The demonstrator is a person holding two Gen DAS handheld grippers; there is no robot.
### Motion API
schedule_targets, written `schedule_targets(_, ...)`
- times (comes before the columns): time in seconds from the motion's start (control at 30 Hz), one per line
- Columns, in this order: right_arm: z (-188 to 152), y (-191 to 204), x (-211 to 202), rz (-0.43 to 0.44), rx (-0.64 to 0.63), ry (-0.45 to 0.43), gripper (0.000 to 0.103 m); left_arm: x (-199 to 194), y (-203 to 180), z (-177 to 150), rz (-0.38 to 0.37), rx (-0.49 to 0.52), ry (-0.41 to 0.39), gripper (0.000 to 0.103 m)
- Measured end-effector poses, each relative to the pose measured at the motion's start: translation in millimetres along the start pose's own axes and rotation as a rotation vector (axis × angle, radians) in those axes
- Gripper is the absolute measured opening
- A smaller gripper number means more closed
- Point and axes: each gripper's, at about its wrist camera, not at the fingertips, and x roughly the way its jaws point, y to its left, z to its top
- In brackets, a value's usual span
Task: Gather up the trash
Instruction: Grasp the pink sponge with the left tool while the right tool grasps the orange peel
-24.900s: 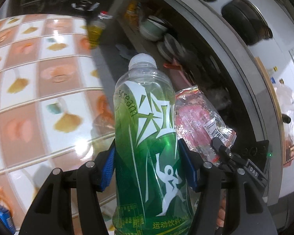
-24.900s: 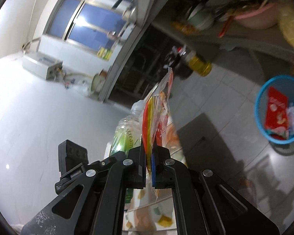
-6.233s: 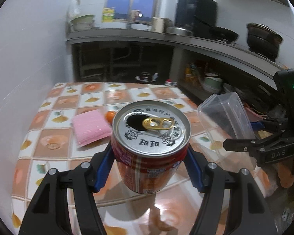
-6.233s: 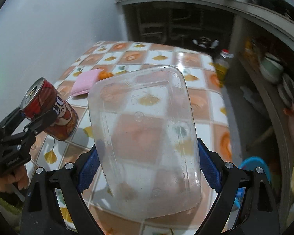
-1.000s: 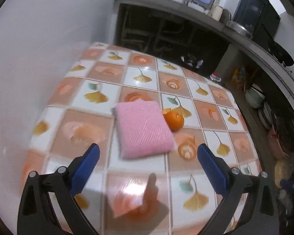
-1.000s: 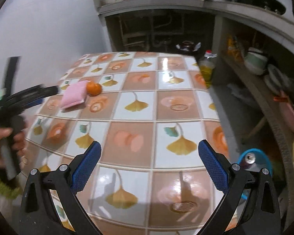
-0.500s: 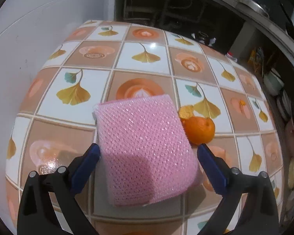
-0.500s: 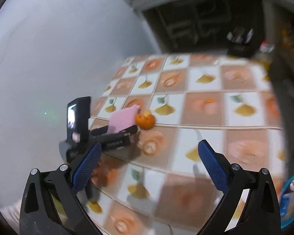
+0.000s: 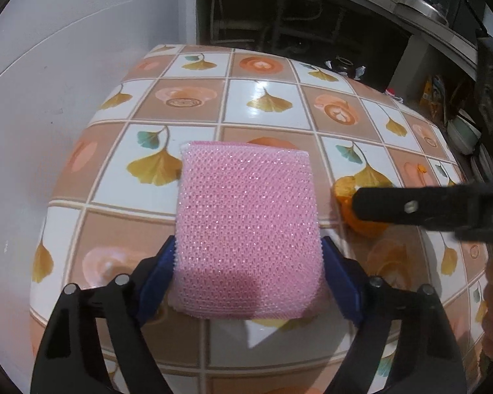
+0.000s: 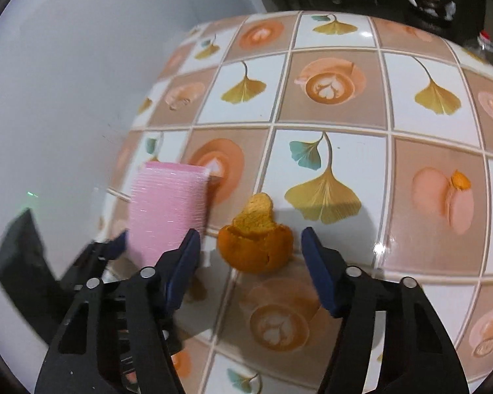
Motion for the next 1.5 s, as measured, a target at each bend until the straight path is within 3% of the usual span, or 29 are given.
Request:
schedule_targets(0.1, 1.5, 3.2, 6.1, -0.037, -0.035, -0.011, 0.053, -0.9, 2.1, -1.6, -0.005, 0.005, -0.008, 0.081)
schedule_targets(0.33, -8.8, 1.7, -3.4, -0.046, -0.071, -0.036, 0.024, -5.7, 1.2, -8.4, -0.006, 0.018, -0.020, 0.080)
schedule_targets(0.5, -31.6, -8.1, -16.9, -0.019, -0.071, -0.038, 0.019, -16.1, -0.6, -23.0, -0.026, 0.026, -0.012, 0.079)
schedule_targets(0.63, -63.4, -17.9, -31.4, 0.019, -0.061, -0.041, 0.017, -33.6, -3.1, -44.2, -0.090, 0.011, 0.008, 0.079)
schedule_targets(0.87, -147.0, -17.5, -71.5, 0.046, -0.125, -0.079, 0.017, -71.3, -23.4, -99.2, -0.216, 0.028, 0.067, 0.079)
schedule_targets(1.1, -233.2, -18.7, -95.7, -0.067, -0.183, -0.109, 0.019, -103.7, -47.7, -155.8, -0.218, 0.107, 0.085, 0.080)
schedule_targets(1.33, -267.4, -12.0, -108.3, -0.135, -0.225, -0.179, 0.040, -112.7, -63.1, -175.0, -0.182, 0.179, 0.084, 0.082)
schedule_targets(1.5, -281.2, -11.5, -117.8, -0.083, -0.226, -0.185, 0.054, -109.1, -61.8, -168.0, -0.195, 0.151, 0.095, 0.083)
